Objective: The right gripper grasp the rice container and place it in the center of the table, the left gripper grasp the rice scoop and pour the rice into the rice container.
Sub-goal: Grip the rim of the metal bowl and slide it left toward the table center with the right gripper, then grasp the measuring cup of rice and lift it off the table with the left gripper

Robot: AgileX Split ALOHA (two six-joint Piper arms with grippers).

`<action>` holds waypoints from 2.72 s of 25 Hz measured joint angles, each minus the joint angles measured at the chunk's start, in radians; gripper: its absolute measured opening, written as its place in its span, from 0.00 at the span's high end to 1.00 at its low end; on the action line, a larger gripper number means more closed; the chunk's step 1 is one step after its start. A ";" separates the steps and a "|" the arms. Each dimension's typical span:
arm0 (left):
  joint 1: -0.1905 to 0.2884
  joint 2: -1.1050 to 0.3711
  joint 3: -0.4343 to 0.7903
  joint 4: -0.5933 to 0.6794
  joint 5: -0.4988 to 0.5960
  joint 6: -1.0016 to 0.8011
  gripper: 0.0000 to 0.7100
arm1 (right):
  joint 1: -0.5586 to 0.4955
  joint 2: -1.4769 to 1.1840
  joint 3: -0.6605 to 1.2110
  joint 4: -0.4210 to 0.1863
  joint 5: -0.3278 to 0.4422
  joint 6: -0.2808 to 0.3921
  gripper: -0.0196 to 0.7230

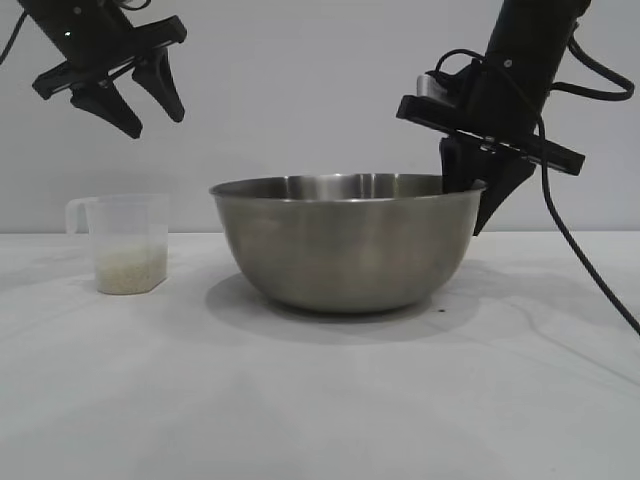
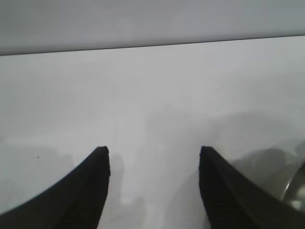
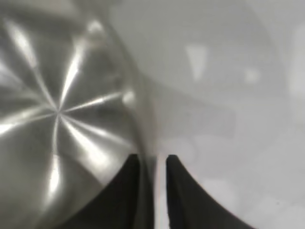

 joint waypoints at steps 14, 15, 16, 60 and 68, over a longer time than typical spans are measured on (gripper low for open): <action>0.000 0.000 0.000 0.000 0.000 0.000 0.49 | -0.028 -0.110 -0.100 -0.279 0.067 0.080 0.19; 0.000 0.000 0.000 0.000 0.000 0.000 0.49 | -0.037 -0.122 -0.100 -0.282 0.067 0.082 0.20; 0.000 0.000 0.000 0.000 0.000 0.000 0.49 | -0.047 -0.142 -0.092 -0.286 0.067 0.082 0.19; 0.000 0.000 0.000 0.027 0.027 0.000 0.49 | -0.065 -2.056 1.240 -0.279 -0.052 0.103 0.26; 0.000 0.000 0.000 0.027 0.032 0.000 0.49 | -0.065 -2.198 1.255 -0.271 -0.028 0.085 0.26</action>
